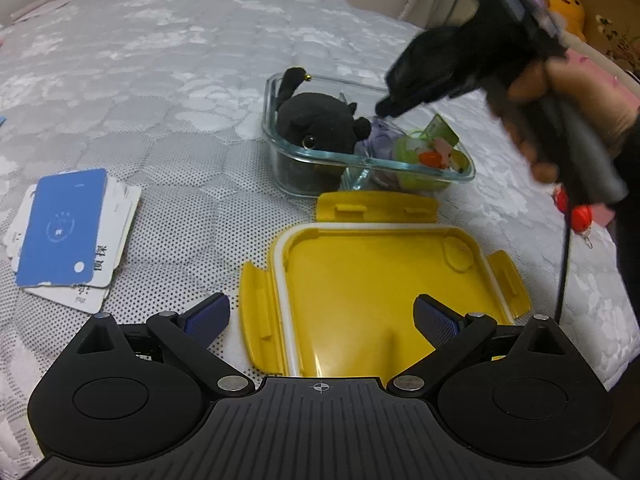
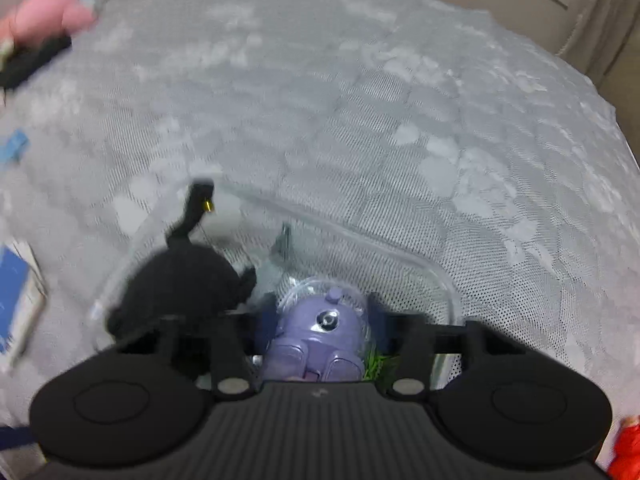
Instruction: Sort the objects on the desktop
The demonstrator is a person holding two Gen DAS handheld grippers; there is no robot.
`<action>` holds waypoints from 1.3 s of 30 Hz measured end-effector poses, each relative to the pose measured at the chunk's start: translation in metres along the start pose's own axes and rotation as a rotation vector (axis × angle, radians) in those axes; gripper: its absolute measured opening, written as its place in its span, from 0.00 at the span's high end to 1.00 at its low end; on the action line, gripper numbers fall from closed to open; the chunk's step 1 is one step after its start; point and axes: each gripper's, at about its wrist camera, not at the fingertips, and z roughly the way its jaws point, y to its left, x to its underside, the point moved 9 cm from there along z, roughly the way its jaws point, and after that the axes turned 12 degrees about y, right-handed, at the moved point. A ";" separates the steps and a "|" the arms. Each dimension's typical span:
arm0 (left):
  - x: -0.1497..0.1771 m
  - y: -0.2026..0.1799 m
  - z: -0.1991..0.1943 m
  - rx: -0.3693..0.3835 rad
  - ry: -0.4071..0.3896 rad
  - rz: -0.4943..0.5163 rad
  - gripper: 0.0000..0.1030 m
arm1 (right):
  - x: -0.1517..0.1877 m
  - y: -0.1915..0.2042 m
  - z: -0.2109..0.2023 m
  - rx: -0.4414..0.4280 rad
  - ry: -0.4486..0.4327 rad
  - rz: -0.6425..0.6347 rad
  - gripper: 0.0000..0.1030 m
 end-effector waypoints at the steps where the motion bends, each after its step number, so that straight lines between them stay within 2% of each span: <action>1: 0.000 -0.002 -0.001 0.000 -0.001 0.004 0.02 | -0.002 -0.001 -0.009 -0.027 -0.019 0.014 0.99; 3: 0.001 -0.005 -0.002 0.000 -0.003 0.011 0.02 | -0.005 -0.003 -0.022 -0.042 -0.038 0.009 0.98; 4: 0.001 -0.007 -0.003 0.000 -0.005 0.015 0.02 | -0.004 -0.005 -0.023 -0.024 -0.028 0.010 0.87; 5: 0.002 -0.008 -0.003 0.000 -0.006 0.019 0.02 | -0.001 -0.006 -0.020 -0.005 -0.004 0.007 0.64; 6: 0.002 -0.010 -0.004 0.000 -0.007 0.022 0.02 | 0.002 -0.005 -0.017 0.005 0.014 -0.002 0.53; 7: 0.003 -0.012 -0.005 -0.001 -0.009 0.029 0.02 | 0.004 -0.005 -0.012 0.010 0.025 -0.016 0.48; 10: 0.005 -0.017 -0.008 -0.006 -0.012 0.054 0.02 | 0.011 0.001 0.006 0.000 0.085 -0.054 0.49; 12: 0.005 -0.018 -0.008 -0.009 -0.014 0.061 0.02 | 0.014 0.006 0.015 -0.033 0.128 -0.068 0.40; 13: 0.004 -0.017 -0.008 -0.007 -0.013 0.060 0.02 | 0.016 0.009 0.022 -0.029 0.158 -0.086 0.28; 16: 0.003 -0.015 -0.003 -0.001 -0.004 0.050 0.02 | 0.017 0.020 0.039 0.091 0.163 -0.202 0.29; 17: 0.003 -0.013 -0.002 -0.002 0.000 0.047 0.02 | 0.016 0.021 0.042 0.104 0.158 -0.193 0.31; 21: 0.002 -0.007 0.000 -0.010 0.002 0.036 0.02 | 0.014 0.011 0.034 0.037 0.121 -0.114 0.32; 24: 0.001 -0.005 0.001 -0.002 0.002 0.020 0.02 | 0.012 -0.002 0.016 -0.070 0.060 -0.008 0.37; 26: 0.001 -0.006 0.001 -0.007 0.000 0.020 0.02 | 0.010 -0.008 -0.002 -0.160 -0.017 0.062 0.62; 27: 0.001 -0.007 0.001 -0.010 -0.001 0.021 0.02 | 0.010 -0.011 -0.009 -0.191 -0.051 0.095 0.72; 28: 0.001 -0.008 0.001 -0.015 -0.002 0.022 0.02 | 0.009 -0.014 -0.014 -0.217 -0.078 0.126 0.88; 29: 0.001 -0.009 0.001 -0.018 -0.002 0.023 0.02 | 0.009 -0.016 -0.016 -0.239 -0.085 0.145 0.91; 33: 0.004 -0.011 -0.005 -0.007 -0.009 0.029 0.02 | 0.012 -0.018 -0.015 -0.230 -0.069 0.141 0.87; 34: 0.004 -0.010 -0.006 -0.011 -0.010 0.030 0.02 | 0.013 -0.017 -0.017 -0.215 -0.069 0.130 0.82; 39: 0.003 -0.011 -0.004 -0.012 -0.005 0.024 0.02 | 0.024 -0.020 -0.033 -0.173 -0.114 0.107 0.76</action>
